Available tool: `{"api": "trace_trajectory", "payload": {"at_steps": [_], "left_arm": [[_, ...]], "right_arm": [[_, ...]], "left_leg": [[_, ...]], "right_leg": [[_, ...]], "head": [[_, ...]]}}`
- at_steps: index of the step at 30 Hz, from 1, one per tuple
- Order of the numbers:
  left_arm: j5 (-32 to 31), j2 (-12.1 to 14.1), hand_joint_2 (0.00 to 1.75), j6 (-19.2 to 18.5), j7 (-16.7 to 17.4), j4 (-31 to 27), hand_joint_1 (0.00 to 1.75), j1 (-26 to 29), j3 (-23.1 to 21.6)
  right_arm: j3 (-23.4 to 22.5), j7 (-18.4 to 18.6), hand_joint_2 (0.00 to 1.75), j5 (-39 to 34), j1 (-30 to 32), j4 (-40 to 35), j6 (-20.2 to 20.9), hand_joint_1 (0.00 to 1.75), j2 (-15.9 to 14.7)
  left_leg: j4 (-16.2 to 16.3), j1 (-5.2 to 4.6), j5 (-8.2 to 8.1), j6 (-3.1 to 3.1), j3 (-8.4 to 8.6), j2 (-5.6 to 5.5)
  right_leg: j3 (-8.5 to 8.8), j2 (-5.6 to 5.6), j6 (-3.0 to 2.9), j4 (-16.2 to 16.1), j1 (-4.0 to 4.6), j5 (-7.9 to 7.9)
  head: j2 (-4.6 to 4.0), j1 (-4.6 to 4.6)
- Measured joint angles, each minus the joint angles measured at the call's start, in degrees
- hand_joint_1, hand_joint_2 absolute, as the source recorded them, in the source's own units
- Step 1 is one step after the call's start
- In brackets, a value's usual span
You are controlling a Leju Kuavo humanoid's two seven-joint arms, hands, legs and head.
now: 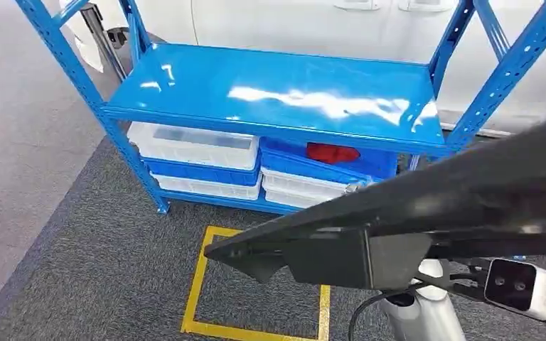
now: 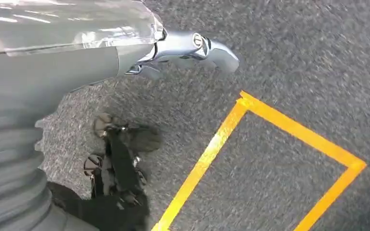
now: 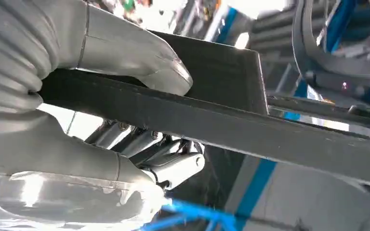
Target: Take the parts from the cabinet and place them on the table.
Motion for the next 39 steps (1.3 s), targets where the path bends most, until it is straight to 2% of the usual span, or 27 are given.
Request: {"api": "trace_trajectory", "payload": {"at_steps": [1, 4, 5, 6, 7, 9, 10, 11, 12, 13, 14, 15, 16, 19, 20, 21, 22, 24, 25, 26, 28, 29, 30, 31, 35, 37, 39], "left_arm": [[0.30, 0.04, 1.75, 0.02, 0.13, 0.00, 0.00, -0.12, 0.28], [0.63, 0.20, 1.75, 0.37, 0.57, 0.00, 0.00, 0.39, 1.03], [0.79, 0.22, 1.75, 0.44, 0.59, 0.00, 0.00, 0.45, 1.14], [0.92, 0.22, 1.75, 0.53, 0.61, 0.00, 0.00, 0.32, 1.20], [0.94, 0.22, 1.75, 0.54, 0.63, 0.00, 0.00, 0.17, 1.27], [0.90, 0.26, 1.75, 1.09, 0.72, 0.00, 0.00, 0.17, 1.53], [0.87, 0.28, 1.75, 1.42, 0.79, 0.00, 0.00, 0.21, 1.66], [0.70, 0.28, 1.75, 2.06, 0.72, 0.00, 0.00, 0.30, 1.77], [0.52, 0.28, 1.75, 2.56, 0.39, 0.00, 0.00, 0.38, 1.90], [0.35, 0.28, 1.75, 3.00, 0.02, 0.00, 0.00, 0.41, 1.95], [0.11, 0.26, 1.75, 3.25, -0.30, 0.00, 0.00, 0.41, 1.95], [-0.11, 0.13, 1.75, 3.43, -0.48, 0.00, 0.00, 0.44, 1.95], [-0.22, 0.15, 1.75, 3.48, -0.57, 0.00, 0.00, 0.32, 1.95], [-0.87, 0.35, 1.75, 3.52, -0.35, 0.00, 0.00, 1.01, 1.95], [-1.31, 0.83, 1.75, 3.43, -0.15, 0.00, 0.00, 1.07, 1.93], [-1.49, 0.77, 1.75, 3.37, -0.07, 0.02, 0.00, 1.16, 1.90], [-1.88, 1.14, 1.75, 3.26, 0.02, 0.02, 0.00, 0.98, 1.90], [-2.48, 1.84, 1.75, 2.85, 0.11, 0.02, 0.00, 0.75, 1.82], [-2.78, 2.25, 1.75, 2.45, 0.09, 0.00, 0.00, 0.79, 1.68], [-3.15, 2.60, 1.75, 2.10, -0.07, 0.00, 0.00, 0.95, 1.53], [-3.37, 3.46, 1.75, 1.42, -0.66, 0.00, 0.00, 1.02, 1.29], [-3.67, 4.39, 1.75, 1.12, -1.11, -0.02, 0.00, 1.01, 0.97], [-3.74, 4.81, 1.75, 0.94, -1.27, -0.02, 0.00, 0.93, 0.77], [-3.76, 5.39, 1.75, 0.79, -1.47, -0.09, 0.00, 0.65, 0.64], [-3.87, 6.10, 1.75, 0.74, -1.70, -0.09, 0.00, 1.17, 0.61], [-3.89, 6.34, 1.75, 0.74, -1.75, -0.09, 0.00, 1.06, 0.57], [-4.31, 6.34, 1.75, 0.79, -1.68, -0.09, 0.00, 0.77, 0.53]], "right_arm": [[0.00, 0.02, 1.75, 0.22, 0.00, 0.00, 0.48, 1.75, -0.04], [0.00, 0.02, 1.75, 0.81, -0.04, 0.00, 1.32, 1.75, -0.05], [0.00, 0.02, 1.75, 0.77, -0.09, 0.00, 1.38, 1.75, -0.05], [0.00, 0.00, 1.75, 0.72, -0.11, -0.02, 1.62, 1.75, -0.05], [-0.04, -0.04, 1.75, 0.68, -0.08, 0.00, 2.04, 1.75, -0.05], [-0.04, 0.00, 1.75, 0.72, 0.03, 0.22, 2.10, 1.75, -0.07], [-0.04, -0.02, 1.75, 0.72, 0.12, 0.39, 2.19, 1.75, -0.07], [-0.04, -0.02, 1.75, 0.92, 0.23, 0.53, 2.17, 1.75, -0.07], [-0.04, 0.00, 1.75, 1.25, 0.41, 0.57, 2.13, 1.75, -0.05], [-0.04, 0.00, 1.75, 1.75, 0.71, 0.52, 2.17, 1.75, -0.05], [-0.04, 0.00, 1.75, 2.32, 1.09, 0.37, 2.19, 1.75, 0.04], [-0.04, 0.00, 1.75, 2.75, 1.43, 0.22, 2.21, 1.75, 0.17], [-0.06, -0.02, 1.75, 3.19, 1.95, -0.06, 2.21, 1.75, 0.50], [-0.09, 0.00, 1.75, 4.22, 3.21, -1.22, 2.04, 1.75, 1.55], [-0.09, 0.02, 1.75, 4.33, 3.54, -1.47, 1.91, 1.75, 1.99], [-0.11, 0.04, 1.75, 4.46, 3.85, -1.79, 1.69, 1.75, 2.21], [-0.13, -0.02, 1.75, 4.50, 4.36, -2.54, 1.47, 1.75, 2.51], [-0.39, -0.04, 1.75, 4.61, 5.39, -3.60, 0.82, 1.75, 2.56], [-0.44, -0.04, 1.75, 4.74, 5.81, -3.98, 0.10, 1.75, 2.56], [-0.42, -0.04, 1.75, 4.77, 6.21, -4.40, -0.76, 1.75, 2.51], [-0.42, -0.02, 1.75, 4.66, 6.70, -5.33, -2.09, 1.75, 2.32], [-0.44, -0.04, 1.75, 4.31, 6.80, -6.19, -2.68, 1.75, 2.10], [-0.42, -0.04, 1.75, 3.93, 6.88, -6.91, -2.97, 1.75, 1.92], [-0.44, -0.04, 1.75, 3.76, 7.06, -7.70, -2.94, 1.75, 1.77], [-0.46, -0.02, 1.75, 3.70, 7.24, -9.27, -2.09, 1.75, 1.70], [-0.46, -0.05, 1.75, 3.67, 7.29, -9.94, -2.11, 1.75, 1.70], [-0.46, -0.04, 1.75, 3.72, 7.64, -10.10, -2.90, 1.75, 1.37]], "left_leg": [[-0.25, -0.01, 0.30, 0.72, -0.21, -0.51], [-0.44, 0.06, 0.61, 1.65, -0.65, -1.76], [-0.78, 0.40, 0.93, 2.09, -0.44, -2.13], [-0.81, 0.37, 1.06, 2.39, -0.54, -2.61], [-0.81, 0.36, 1.18, 2.64, -0.69, -2.90], [-0.74, 0.23, 1.29, 2.80, -0.97, -3.93], [-0.71, 0.18, 1.33, 2.85, -1.04, -4.45], [-0.67, 0.16, 1.34, 2.84, -1.03, -5.00], [-0.56, 0.15, 1.35, 2.80, -1.02, -5.70], [-0.41, 0.15, 1.35, 2.76, -0.99, -6.34], [-0.22, 0.15, 1.29, 2.65, -1.01, -7.01], [-0.10, 0.31, 1.28, 2.48, -1.38, -7.49], [0.47, -0.06, 1.26, 2.04, -1.74, -8.05], [-0.11, 0.47, 1.72, 0.82, -2.14, -9.38], [0.12, 0.36, 1.51, 0.61, -2.14, -9.69], [1.52, 0.13, 0.33, 0.29, -2.66, -6.99], [4.82, 0.26, -1.86, -0.03, -4.13, -5.38], [14.12, 0.55, -6.18, -0.66, -8.29, -4.00], [17.42, 0.64, -7.14, -0.87, -9.69, -3.79], [17.74, 0.75, -6.63, -0.95, -9.72, -3.64], [10.49, 0.95, -2.58, -1.02, -5.76, -3.28], [4.79, 0.96, -0.20, -0.99, -2.58, -2.35], [0.25, 0.82, 0.25, -0.81, -0.30, 0.00], [-0.22, 0.19, 0.06, 0.20, -0.02, -0.31], [-0.31, 0.29, 0.40, 1.71, -0.36, -2.13], [-0.48, 0.50, 0.68, 2.36, -0.48, -2.93], [-0.46, 0.35, 0.80, 2.65, -0.69, -3.96]], "right_leg": [[-0.22, -0.20, 0.34, 0.13, 0.09, 0.04], [-0.04, -1.53, 1.18, -0.06, 0.21, 0.07], [-0.16, -0.57, 1.65, 0.41, -0.16, -0.61], [-1.00, 1.38, 1.81, 2.46, -0.28, -2.22], [-2.99, 2.45, 1.86, 6.61, -0.32, -4.68], [-7.61, 3.10, 2.02, 16.14, -0.33, -8.49], [-8.82, 3.13, 2.01, 18.48, -0.34, -8.66], [-8.63, 3.15, 1.96, 17.87, -0.36, -7.45], [-7.11, 3.24, 1.78, 14.60, -0.38, -5.13], [-4.76, 3.55, 1.54, 9.71, -0.39, -2.46], [-2.07, 4.74, 1.16, 4.11, -0.38, 0.15], [-0.73, 7.62, 0.73, 1.41, -0.52, -0.12], [-0.93, 7.76, 0.94, 0.52, -0.54, 0.04], [-0.93, 6.34, 0.44, 0.61, -0.13, 0.19], [-0.61, 5.49, 0.05, -0.20, -1.06, 0.59], [-0.30, 5.02, -0.26, -0.51, -0.91, 0.67], [-0.22, 4.24, -0.39, -0.51, -0.84, 0.65], [-0.25, 2.75, -0.47, -0.50, -0.64, 0.57], [-0.25, 2.09, -0.48, -0.48, -0.64, 0.53], [-0.20, 1.47, -0.43, -0.48, -0.64, 0.49], [-0.05, 0.41, -0.20, -0.42, -0.65, 0.33], [0.08, -0.09, 0.00, -0.34, -0.66, 0.17], [0.23, -0.51, 0.27, -0.27, -0.45, 0.00], [0.14, -0.89, 0.63, -0.09, -0.09, -0.14], [0.32, -2.25, 1.79, -0.17, -0.05, -0.30], [-1.28, 1.36, 2.08, 4.09, -0.48, -3.56], [-5.81, 2.93, 2.11, 13.66, -0.43, -8.06]], "head": [[0.00, 0.00], [0.00, 0.00], [0.00, 0.00], [0.00, 0.00], [0.00, 0.02], [0.00, 0.00], [0.00, 0.00], [0.00, 0.02], [0.00, 0.00], [0.00, 0.00], [0.00, 0.02], [0.00, 0.02], [0.00, 0.00], [0.00, 0.00], [0.00, 0.00], [0.00, -0.04], [0.00, -0.04], [0.00, -0.04], [0.00, -0.04], [0.00, -0.04], [0.00, -0.04], [0.00, -0.04], [0.00, -0.04], [0.00, -0.04], [0.00, -0.04], [0.00, -0.02], [0.00, -0.02]]}}
